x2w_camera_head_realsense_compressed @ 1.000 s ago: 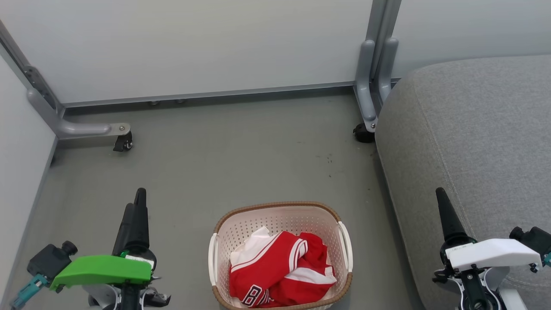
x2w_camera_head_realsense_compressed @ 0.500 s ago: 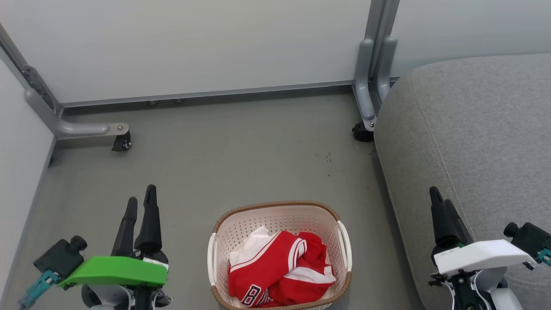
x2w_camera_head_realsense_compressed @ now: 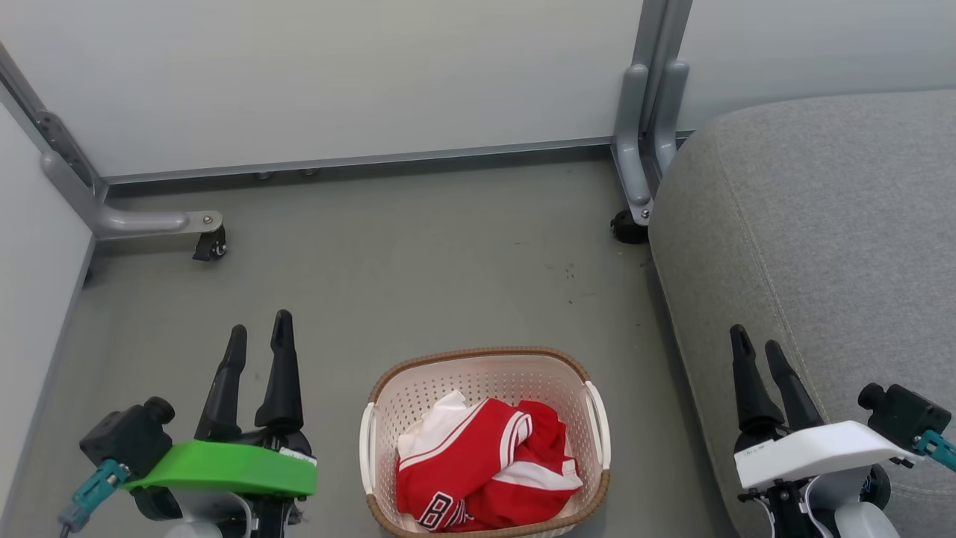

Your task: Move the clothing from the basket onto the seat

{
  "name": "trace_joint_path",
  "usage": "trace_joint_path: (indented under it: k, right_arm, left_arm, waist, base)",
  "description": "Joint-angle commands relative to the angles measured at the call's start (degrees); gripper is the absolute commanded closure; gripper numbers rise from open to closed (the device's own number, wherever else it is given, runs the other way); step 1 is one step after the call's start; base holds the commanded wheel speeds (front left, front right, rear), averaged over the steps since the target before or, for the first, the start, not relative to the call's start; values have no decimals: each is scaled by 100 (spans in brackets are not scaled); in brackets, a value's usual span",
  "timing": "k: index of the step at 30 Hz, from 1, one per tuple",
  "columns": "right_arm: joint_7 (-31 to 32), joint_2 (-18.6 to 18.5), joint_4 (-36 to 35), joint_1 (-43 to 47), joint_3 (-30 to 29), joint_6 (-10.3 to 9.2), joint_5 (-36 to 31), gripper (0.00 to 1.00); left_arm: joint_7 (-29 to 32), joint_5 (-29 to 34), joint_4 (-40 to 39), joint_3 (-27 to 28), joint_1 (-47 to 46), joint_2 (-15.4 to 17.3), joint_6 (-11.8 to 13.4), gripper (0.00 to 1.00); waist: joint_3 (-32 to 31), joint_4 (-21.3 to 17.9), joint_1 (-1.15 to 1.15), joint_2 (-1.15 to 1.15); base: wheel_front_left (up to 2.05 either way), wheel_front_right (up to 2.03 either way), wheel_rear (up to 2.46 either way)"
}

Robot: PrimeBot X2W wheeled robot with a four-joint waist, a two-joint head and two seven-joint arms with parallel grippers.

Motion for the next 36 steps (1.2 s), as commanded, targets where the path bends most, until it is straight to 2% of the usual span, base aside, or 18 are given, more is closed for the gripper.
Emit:
trace_joint_path:
  k: [1,16,36]
  right_arm:
    - [-59,-28,-97,34,18,1,-184,0]
    - [-287,-35,-177,136,150,2,-1070,0]
    - [-542,-42,-247,234,301,3,-2061,0]
  left_arm:
    - [-59,192,-112,-25,29,36,9,0]
    - [-288,1194,-194,-230,221,40,-58,0]
    - [-543,2285,-200,-401,311,46,48,0]
  waist:
    - [0,8,0,0]
    - [-32,30,0,0]
    - [-15,31,0,0]
  base:
    - [0,0,0]
    - [0,0,0]
    - [0,0,0]
